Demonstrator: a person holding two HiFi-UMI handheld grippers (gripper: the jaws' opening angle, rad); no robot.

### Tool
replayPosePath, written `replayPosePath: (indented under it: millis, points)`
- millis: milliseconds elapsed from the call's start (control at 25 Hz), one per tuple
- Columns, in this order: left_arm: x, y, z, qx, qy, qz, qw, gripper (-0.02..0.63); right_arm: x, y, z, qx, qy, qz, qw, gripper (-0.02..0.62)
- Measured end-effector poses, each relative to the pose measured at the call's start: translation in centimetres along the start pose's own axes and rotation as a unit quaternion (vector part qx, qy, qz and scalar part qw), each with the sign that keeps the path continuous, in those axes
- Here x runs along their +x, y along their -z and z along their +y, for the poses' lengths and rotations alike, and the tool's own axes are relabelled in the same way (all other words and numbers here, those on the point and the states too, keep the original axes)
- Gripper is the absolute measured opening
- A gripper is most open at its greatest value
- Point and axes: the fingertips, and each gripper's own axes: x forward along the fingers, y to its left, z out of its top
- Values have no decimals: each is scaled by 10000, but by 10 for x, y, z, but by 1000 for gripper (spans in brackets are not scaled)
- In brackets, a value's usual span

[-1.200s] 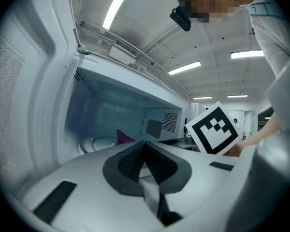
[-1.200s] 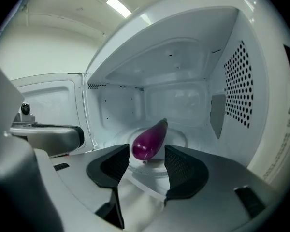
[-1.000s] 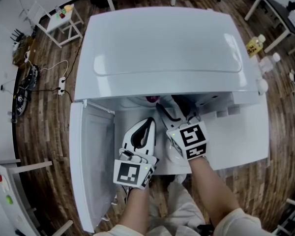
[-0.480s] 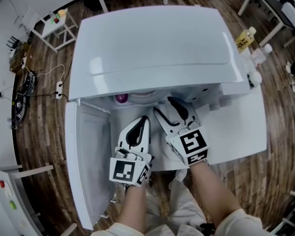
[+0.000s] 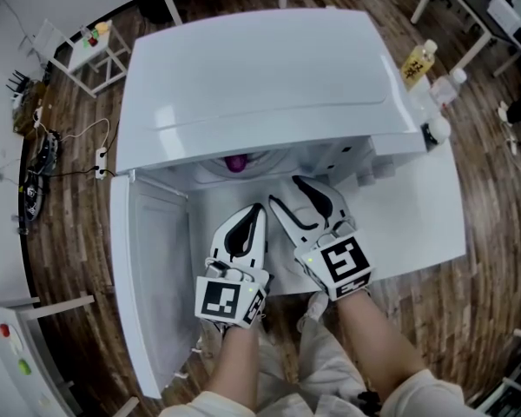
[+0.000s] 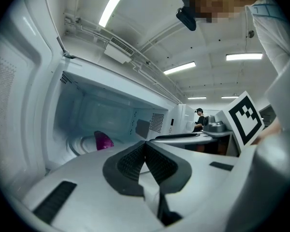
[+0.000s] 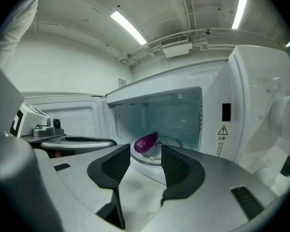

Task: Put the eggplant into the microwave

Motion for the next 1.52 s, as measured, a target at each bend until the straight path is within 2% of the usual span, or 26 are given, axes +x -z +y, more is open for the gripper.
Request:
replayPosePath:
  millis: [480, 720, 840, 1080, 1520]
  points:
    - [-3, -14, -20, 140, 67, -36, 9999, 2, -28, -20, 2, -3, -4, -321, 9995, 177]
    - [-5, -23, -31, 194, 96, -67, 9997, 2, -45, -29, 5, 93, -62, -476, 9988, 79]
    - [-7, -29, -37, 226, 114, -86, 9996, 2, -52, -32, 10, -7, -92, -459, 9989, 54]
    - [-14, -41, -52, 287, 206, -116, 9993, 2, -72, -45, 16, -69, -98, -548, 9984, 41]
    - [-36, -63, -93, 401, 605, -139, 9973, 2, -125, -63, 31, -130, -144, -642, 9977, 41]
